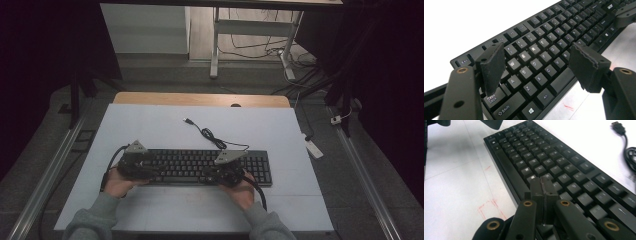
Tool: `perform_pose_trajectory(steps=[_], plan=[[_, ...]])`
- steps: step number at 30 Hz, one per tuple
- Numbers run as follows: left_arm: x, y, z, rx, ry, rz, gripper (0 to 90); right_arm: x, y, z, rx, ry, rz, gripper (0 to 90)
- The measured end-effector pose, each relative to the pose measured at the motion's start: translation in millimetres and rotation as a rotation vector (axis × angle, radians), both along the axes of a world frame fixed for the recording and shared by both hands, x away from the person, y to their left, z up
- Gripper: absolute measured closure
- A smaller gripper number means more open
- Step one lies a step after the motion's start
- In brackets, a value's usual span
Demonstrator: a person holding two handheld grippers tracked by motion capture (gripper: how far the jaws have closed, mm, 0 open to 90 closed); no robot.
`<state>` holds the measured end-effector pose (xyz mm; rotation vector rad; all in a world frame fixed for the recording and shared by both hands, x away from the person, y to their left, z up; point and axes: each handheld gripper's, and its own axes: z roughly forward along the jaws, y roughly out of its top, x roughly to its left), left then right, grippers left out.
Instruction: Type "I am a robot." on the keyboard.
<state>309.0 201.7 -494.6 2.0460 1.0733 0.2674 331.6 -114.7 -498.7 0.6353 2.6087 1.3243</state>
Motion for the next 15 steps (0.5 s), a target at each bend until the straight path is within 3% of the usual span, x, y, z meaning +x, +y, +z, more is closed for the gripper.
perform_pose_trajectory(steps=[8, 15], plan=[[0.4, -0.9, -1.0, 0.002, 0.005, 0.002, 29.0, 1.2, 14.9, -1.7, -0.008, -0.003, -0.003, 89.3], [0.4, -4.6, -3.2, 0.017, 0.009, -0.006, 28.5, 2.8, 27.0, -5.0, -0.049, -0.020, -0.004, 89.3]])
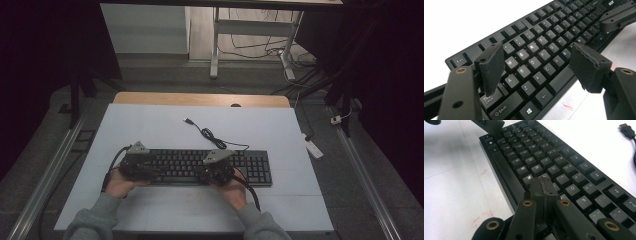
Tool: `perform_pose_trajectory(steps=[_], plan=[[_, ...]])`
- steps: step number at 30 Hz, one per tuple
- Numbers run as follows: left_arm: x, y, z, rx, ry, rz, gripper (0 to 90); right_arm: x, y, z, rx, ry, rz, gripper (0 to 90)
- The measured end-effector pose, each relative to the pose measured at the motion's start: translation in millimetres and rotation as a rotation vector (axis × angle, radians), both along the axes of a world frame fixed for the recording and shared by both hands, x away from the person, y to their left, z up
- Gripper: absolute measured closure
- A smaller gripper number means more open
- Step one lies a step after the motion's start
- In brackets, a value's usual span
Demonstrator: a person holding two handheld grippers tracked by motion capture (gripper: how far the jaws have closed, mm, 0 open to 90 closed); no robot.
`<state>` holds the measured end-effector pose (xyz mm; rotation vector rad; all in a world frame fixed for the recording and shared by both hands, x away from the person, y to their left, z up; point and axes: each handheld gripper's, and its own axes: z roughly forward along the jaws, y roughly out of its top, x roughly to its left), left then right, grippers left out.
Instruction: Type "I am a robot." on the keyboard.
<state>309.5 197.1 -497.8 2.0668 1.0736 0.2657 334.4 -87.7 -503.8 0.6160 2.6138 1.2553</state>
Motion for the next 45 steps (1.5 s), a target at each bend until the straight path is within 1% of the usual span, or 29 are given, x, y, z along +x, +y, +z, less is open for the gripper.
perform_pose_trajectory(steps=[1, 2, 7, 8, 10, 13, 14, 17, 21, 23, 25, 27, 30, 32, 33, 34, 36, 37, 40, 41, 43, 45], plan=[[0.0, -0.3, -0.2, 0.002, 0.000, 0.000, 28.5, 0.7, 1.8, -0.8, 0.004, 0.001, 0.002, 89.3], [0.0, -0.4, -0.2, 0.005, -0.001, 0.000, 28.5, 1.3, 3.2, -0.8, -0.003, 0.000, 0.002, 89.3], [-0.9, -1.0, 0.1, 0.010, -0.003, -0.001, 28.4, 4.1, 12.5, -2.2, -0.005, -0.003, 0.006, 89.3], [-1.2, -0.8, 0.5, 0.011, -0.005, 0.000, 28.4, 4.4, 14.4, -1.9, -0.019, -0.006, 0.004, 89.3], [-1.9, -0.1, 1.5, 0.005, -0.008, 0.003, 28.4, 5.6, 17.9, -2.6, -0.019, -0.002, 0.004, 89.3], [-2.6, 1.3, 2.5, -0.001, -0.010, 0.008, 28.5, 6.3, 22.2, -2.8, -0.031, -0.011, 0.004, 89.3], [-2.8, 1.4, 2.6, -0.001, -0.009, 0.010, 28.5, 6.0, 23.3, -3.3, -0.041, -0.010, 0.004, 89.3], [-2.8, 1.7, 3.4, -0.023, -0.009, 0.010, 28.5, 6.6, 26.2, -6.1, -0.049, -0.007, 0.009, 89.3], [-2.3, 0.7, 2.3, -0.007, -0.008, 0.008, 28.3, 6.4, 27.4, -8.2, -0.078, -0.012, 0.008, 89.3], [-2.6, 1.2, 3.2, -0.018, -0.012, 0.008, 28.5, 7.3, 27.3, -7.9, -0.066, -0.012, 0.005, 89.3], [-2.0, 0.8, 2.1, -0.009, -0.009, 0.009, 28.4, 7.9, 27.0, -8.8, -0.066, -0.006, 0.004, 89.3], [-2.1, 0.5, 1.9, 0.002, -0.007, 0.009, 28.2, 9.2, 27.3, -10.1, -0.082, -0.006, 0.005, 89.3], [-3.6, 1.1, 4.2, -0.022, -0.017, 0.011, 28.4, 11.4, 26.9, -9.2, -0.066, 0.006, -0.002, 89.3], [-3.5, -0.3, 2.7, 0.000, -0.013, 0.007, 28.2, 11.9, 26.7, -9.6, -0.067, 0.007, 0.000, 89.3], [-3.6, -1.2, 2.1, 0.010, -0.012, 0.004, 28.0, 12.0, 27.2, -10.5, -0.076, 0.007, 0.002, 89.3], [-3.7, -1.7, 2.4, 0.010, -0.015, 0.003, 27.8, 12.5, 27.5, -11.7, -0.082, 0.008, 0.003, 89.3], [-4.3, 0.3, 4.5, -0.011, -0.024, 0.008, 28.0, 12.5, 27.4, -11.2, -0.079, 0.009, 0.000, 89.3], [-4.0, 1.7, 4.8, -0.014, -0.024, 0.011, 28.1, 12.1, 27.1, -10.6, -0.073, 0.010, -0.001, 89.3], [-4.1, 2.8, 4.3, -0.002, -0.022, 0.017, 28.0, 13.4, 26.8, -13.0, -0.078, 0.020, -0.001, 89.3], [-4.7, 2.9, 4.8, -0.001, -0.023, 0.018, 28.0, 14.0, 26.3, -13.8, -0.070, 0.026, -0.003, 89.4], [-5.5, 3.1, 6.2, -0.010, -0.034, 0.016, 28.1, 13.9, 26.7, -14.6, -0.073, 0.036, -0.007, 89.4], [-5.3, 2.5, 5.4, -0.007, -0.029, 0.018, 28.0, 13.3, 26.9, -15.3, -0.076, 0.031, -0.004, 89.5]])
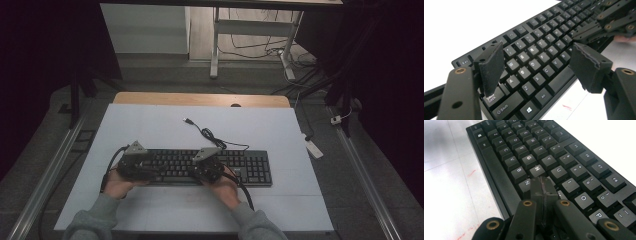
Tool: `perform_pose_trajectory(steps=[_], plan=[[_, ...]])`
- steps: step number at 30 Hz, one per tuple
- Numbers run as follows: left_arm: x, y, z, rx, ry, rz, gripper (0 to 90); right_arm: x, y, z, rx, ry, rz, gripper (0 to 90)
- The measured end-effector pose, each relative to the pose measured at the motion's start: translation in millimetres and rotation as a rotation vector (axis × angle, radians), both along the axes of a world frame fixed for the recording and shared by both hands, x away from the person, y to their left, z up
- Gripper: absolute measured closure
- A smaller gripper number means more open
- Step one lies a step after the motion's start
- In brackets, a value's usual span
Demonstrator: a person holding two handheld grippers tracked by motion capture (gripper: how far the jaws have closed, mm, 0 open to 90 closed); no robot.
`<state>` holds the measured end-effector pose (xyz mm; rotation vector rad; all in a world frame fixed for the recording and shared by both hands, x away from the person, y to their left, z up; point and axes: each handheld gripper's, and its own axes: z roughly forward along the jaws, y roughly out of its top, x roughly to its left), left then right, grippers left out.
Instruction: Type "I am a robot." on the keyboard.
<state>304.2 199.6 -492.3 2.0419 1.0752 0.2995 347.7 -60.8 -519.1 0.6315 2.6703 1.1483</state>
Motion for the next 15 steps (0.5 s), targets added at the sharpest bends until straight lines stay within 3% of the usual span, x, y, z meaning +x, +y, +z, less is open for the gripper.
perform_pose_trajectory(steps=[3, 5, 10, 15], plan=[[0.7, -1.1, -1.4, 0.017, 0.004, -0.008, 27.6, 0.5, -0.1, -0.2, 0.004, 0.004, 0.000, 89.6], [0.5, 0.0, -0.4, 0.005, 0.001, -0.001, 27.7, -1.2, -0.2, 2.1, 0.002, -0.009, 0.000, 89.6], [-0.5, 0.6, 0.2, 0.006, -0.005, 0.006, 27.6, -7.0, -6.2, 16.9, 0.071, -0.061, -0.004, 89.6], [-1.0, 1.1, 0.8, 0.001, -0.012, 0.011, 27.7, -7.6, -16.1, 23.6, 0.098, -0.051, -0.019, 89.5]])
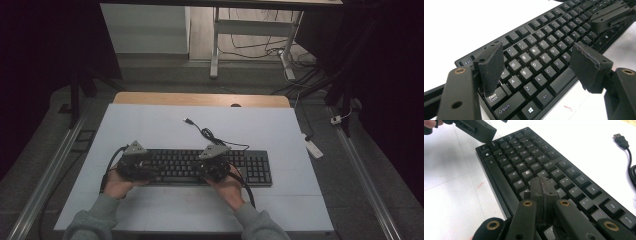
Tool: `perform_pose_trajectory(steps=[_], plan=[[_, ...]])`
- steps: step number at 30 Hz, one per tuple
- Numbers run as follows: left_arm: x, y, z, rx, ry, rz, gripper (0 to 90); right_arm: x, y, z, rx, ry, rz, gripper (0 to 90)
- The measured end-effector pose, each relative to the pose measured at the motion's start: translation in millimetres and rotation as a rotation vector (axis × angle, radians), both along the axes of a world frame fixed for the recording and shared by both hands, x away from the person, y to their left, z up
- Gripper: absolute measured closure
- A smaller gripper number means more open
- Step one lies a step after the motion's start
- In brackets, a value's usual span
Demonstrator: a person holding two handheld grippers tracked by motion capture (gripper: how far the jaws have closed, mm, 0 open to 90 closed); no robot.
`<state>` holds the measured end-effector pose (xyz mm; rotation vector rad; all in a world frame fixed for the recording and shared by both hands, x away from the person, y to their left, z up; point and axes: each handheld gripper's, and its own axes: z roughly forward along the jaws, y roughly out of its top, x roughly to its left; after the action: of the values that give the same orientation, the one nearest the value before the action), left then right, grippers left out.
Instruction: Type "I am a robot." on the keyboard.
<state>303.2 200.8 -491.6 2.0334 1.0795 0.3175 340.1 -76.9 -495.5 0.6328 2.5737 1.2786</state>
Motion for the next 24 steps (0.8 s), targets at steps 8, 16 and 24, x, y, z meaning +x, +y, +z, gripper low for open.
perform_pose_trajectory(steps=[8, 16, 24], plan=[[-1.3, 2.4, 1.6, -0.004, -0.015, 0.015, 27.6, 0.4, -18.1, 1.9, 0.006, 0.005, -0.011, 76.0], [-4.2, 3.4, 4.4, -0.009, -0.040, 0.016, 28.4, -1.7, -37.2, 7.1, 0.049, 0.001, -0.037, 62.4], [-5.1, 5.6, 5.5, -0.020, -0.051, 0.007, 29.8, -3.7, -64.7, 7.0, 0.064, -0.010, -0.087, 57.5]])
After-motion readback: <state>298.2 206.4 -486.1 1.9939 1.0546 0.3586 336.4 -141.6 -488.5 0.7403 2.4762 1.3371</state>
